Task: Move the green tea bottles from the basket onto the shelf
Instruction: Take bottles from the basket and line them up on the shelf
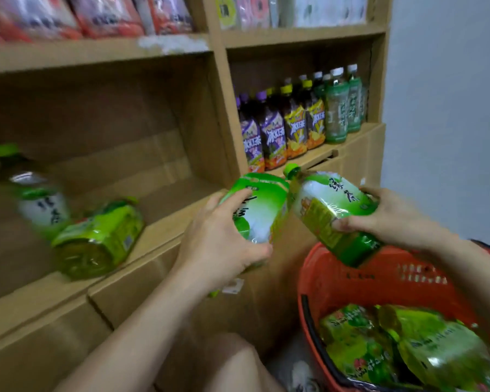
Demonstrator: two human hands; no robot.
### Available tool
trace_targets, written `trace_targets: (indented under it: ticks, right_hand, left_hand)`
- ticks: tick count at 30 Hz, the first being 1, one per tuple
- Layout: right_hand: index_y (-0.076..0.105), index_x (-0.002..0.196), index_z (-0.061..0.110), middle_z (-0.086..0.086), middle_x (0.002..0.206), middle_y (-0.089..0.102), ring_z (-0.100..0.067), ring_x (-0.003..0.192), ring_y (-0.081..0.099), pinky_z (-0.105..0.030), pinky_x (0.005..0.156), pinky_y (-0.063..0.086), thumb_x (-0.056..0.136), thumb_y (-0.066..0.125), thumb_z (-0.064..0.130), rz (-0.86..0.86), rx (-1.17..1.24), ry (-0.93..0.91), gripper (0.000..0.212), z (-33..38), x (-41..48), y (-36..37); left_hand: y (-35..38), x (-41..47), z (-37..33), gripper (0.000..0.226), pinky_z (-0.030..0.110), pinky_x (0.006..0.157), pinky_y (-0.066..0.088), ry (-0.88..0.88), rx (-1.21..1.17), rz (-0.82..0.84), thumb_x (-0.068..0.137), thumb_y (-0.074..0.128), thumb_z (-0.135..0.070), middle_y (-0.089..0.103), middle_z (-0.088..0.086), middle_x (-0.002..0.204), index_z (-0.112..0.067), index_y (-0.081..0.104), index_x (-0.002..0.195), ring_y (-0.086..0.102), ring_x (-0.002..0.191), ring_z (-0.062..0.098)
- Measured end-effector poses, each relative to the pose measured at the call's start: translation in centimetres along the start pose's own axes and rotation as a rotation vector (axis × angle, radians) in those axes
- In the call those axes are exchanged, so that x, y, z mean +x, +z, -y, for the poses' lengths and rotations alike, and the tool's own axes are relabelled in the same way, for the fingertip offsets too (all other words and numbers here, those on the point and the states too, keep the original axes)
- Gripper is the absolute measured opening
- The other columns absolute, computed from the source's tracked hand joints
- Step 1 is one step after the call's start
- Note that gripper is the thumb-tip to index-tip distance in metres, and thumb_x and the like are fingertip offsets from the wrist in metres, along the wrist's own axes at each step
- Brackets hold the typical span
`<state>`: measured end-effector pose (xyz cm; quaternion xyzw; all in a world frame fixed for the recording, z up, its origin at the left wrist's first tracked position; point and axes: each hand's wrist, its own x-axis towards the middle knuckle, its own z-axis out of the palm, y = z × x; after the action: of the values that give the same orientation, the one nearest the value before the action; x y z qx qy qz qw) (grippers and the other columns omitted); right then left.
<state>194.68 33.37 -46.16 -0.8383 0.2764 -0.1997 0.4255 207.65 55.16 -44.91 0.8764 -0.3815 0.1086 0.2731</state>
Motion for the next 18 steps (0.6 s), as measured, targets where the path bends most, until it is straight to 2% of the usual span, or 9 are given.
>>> trace_targets:
  ticks: [2, 4, 6, 10, 14, 18]
  right_hand:
    - [0.055, 0.11, 0.024, 0.007, 0.095, 0.064, -0.001, 0.075, 0.057, -0.019, 0.065, 0.044, 0.06, 0.085, 0.033, 0.021, 0.083, -0.077, 0.059, 3.5, -0.3, 1.7]
    - [0.053, 0.108, 0.028, 0.008, 0.094, 0.064, 0.001, 0.074, 0.055, -0.021, 0.068, 0.041, 0.062, 0.084, 0.03, 0.068, 0.131, -0.139, 0.056, 6.8, -0.6, 3.7]
    - [0.051, 0.108, 0.029, 0.008, 0.094, 0.063, -0.007, 0.079, 0.06, -0.027, 0.07, 0.047, 0.06, 0.086, 0.029, 0.115, 0.191, -0.173, 0.059, 9.7, -0.7, 6.0]
    - [0.051, 0.107, 0.026, 0.002, 0.096, 0.062, -0.018, 0.087, 0.059, -0.033, 0.074, 0.05, 0.054, 0.086, 0.039, 0.138, 0.096, -0.197, 0.065, 13.9, 0.3, 11.6]
    - [0.052, 0.114, 0.022, -0.001, 0.104, 0.063, -0.024, 0.096, 0.06, -0.038, 0.083, 0.052, 0.047, 0.08, 0.057, 0.195, -0.103, -0.166, 0.08, 16.4, 2.5, 16.6]
    - [0.038, 0.135, 0.02, -0.013, 0.127, 0.052, -0.033, 0.116, 0.052, -0.037, 0.09, 0.047, 0.06, 0.07, 0.065, 0.141, -0.259, -0.163, 0.093, 18.5, 4.4, 19.4]
  left_hand:
    - [-3.0, -1.0, 2.0, 0.092, 0.031, 0.095, 0.043, -0.055, 0.029, -0.087, 0.043, 0.07, -0.054, 0.05, -0.011, 0.125, -0.044, 0.046, 0.132, 0.051, 0.114, 0.013]
    - [-5.8, -2.0, 4.3, 0.092, 0.033, 0.095, 0.044, -0.116, 0.052, -0.144, 0.042, 0.067, -0.056, 0.05, -0.011, 0.123, -0.044, 0.046, 0.132, 0.051, 0.113, 0.014]
    - [-8.4, -2.7, 6.3, 0.091, 0.033, 0.093, 0.045, -0.178, 0.085, -0.192, 0.045, 0.071, -0.054, 0.051, -0.009, 0.123, -0.042, 0.046, 0.132, 0.052, 0.112, 0.015]
    - [-12.8, -1.5, 9.9, 0.088, 0.031, 0.09, 0.044, -0.299, 0.161, -0.273, 0.058, 0.076, -0.049, 0.053, -0.002, 0.124, -0.037, 0.043, 0.138, 0.053, 0.112, 0.021]
    - [-15.1, 1.2, 12.2, 0.089, 0.031, 0.091, 0.044, -0.384, 0.232, -0.206, 0.059, 0.073, -0.051, 0.056, 0.003, 0.128, -0.033, 0.041, 0.14, 0.053, 0.116, 0.025]
    - [-16.1, 2.7, 13.3, 0.081, 0.031, 0.093, 0.045, -0.36, 0.311, -0.094, 0.066, 0.071, -0.051, 0.059, 0.002, 0.13, -0.025, 0.045, 0.138, 0.053, 0.12, 0.024]
